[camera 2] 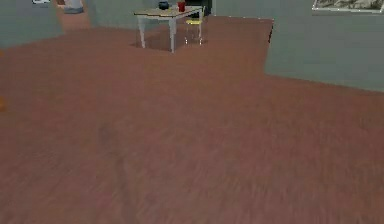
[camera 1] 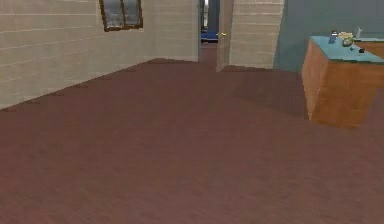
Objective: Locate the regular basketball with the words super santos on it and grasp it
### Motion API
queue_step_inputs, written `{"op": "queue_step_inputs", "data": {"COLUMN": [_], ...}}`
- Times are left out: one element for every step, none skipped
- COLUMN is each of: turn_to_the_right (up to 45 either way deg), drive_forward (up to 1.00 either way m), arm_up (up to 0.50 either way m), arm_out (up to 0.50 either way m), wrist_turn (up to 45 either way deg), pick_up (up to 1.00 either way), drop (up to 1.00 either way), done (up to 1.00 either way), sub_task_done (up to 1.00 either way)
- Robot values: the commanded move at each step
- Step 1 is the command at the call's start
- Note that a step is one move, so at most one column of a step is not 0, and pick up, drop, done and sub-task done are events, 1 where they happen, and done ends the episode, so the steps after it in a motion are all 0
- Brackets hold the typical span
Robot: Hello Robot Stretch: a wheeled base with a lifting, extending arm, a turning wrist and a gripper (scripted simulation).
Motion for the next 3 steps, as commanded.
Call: {"op": "queue_step_inputs", "data": {"turn_to_the_right": [0.0,0.0,0.0], "drive_forward": [1.0,1.0,1.0], "arm_up": [0.0,0.0,0.0], "arm_out": [0.0,0.0,0.0], "wrist_turn": [0.0,0.0,0.0], "pick_up": [0.0,0.0,0.0], "drop": [0.0,0.0,0.0], "done": [0.0,0.0,0.0], "sub_task_done": [0.0,0.0,0.0]}}
